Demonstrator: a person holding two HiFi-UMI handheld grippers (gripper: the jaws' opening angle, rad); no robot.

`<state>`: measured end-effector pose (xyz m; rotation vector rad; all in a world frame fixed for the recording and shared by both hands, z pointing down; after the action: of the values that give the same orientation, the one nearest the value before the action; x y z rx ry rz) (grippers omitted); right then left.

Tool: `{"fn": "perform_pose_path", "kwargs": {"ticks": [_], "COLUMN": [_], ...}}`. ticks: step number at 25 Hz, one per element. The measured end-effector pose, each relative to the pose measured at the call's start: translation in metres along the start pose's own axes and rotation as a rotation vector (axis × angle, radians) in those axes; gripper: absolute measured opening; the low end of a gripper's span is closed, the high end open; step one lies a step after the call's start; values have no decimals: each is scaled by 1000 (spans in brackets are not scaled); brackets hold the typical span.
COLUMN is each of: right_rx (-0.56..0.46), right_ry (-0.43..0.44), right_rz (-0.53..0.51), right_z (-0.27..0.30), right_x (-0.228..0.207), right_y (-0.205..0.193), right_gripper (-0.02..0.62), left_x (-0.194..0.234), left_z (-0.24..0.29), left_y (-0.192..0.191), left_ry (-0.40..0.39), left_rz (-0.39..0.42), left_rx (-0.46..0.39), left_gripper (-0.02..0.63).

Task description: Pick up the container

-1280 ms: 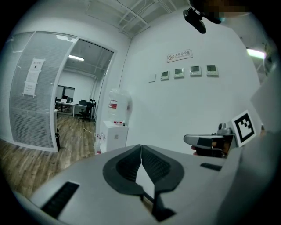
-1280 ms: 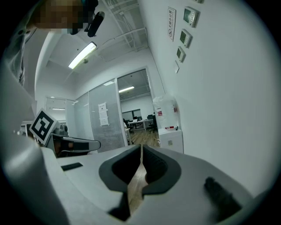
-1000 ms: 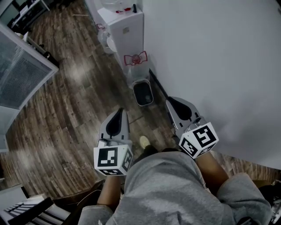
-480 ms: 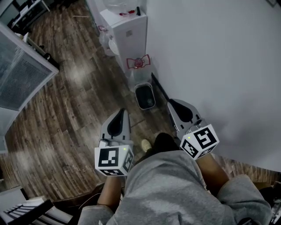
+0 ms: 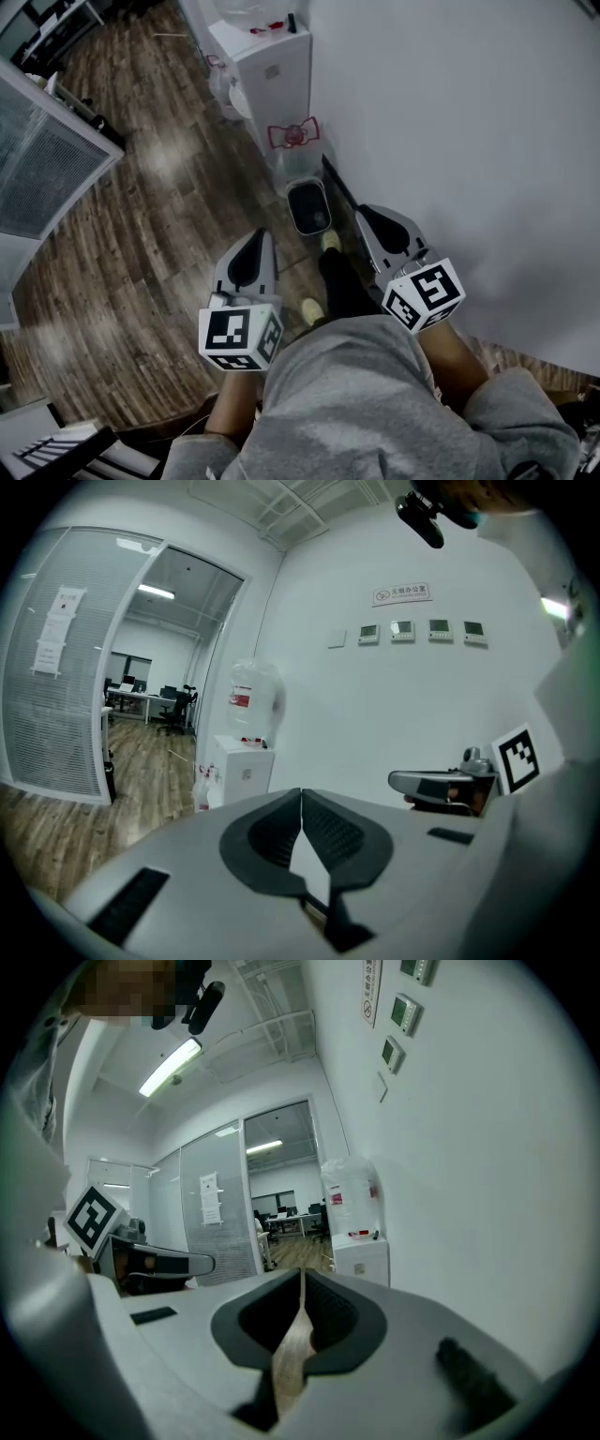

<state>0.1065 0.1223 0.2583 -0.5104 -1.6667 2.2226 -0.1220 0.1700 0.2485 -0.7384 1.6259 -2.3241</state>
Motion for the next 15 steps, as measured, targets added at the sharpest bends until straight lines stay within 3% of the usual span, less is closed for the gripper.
{"fn": "perform_pose_path", "kwargs": {"ticks": [15], "right_rx": [46], "right_ry": [-21], "right_rz": [15], "right_z": [108], "right_x": [-78], "right_y": [13], "right_gripper": [31], "left_x": [52], "left_z": [113], "left_y": [32], "left_ry": [30], "left_rz": [-5], "left_rx": [41], "left_gripper": [15]}}
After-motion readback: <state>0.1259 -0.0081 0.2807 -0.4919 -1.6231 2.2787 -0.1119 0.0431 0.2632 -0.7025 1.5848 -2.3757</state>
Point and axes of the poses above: the fingertips, and each gripper's own axes: z forward along the fingers, x to its left, y out of its top, the point moved 9 cm from there along -z, backward along the fingers, and after that the axes turned 13 degrees about -y, right-handed, at the moved point
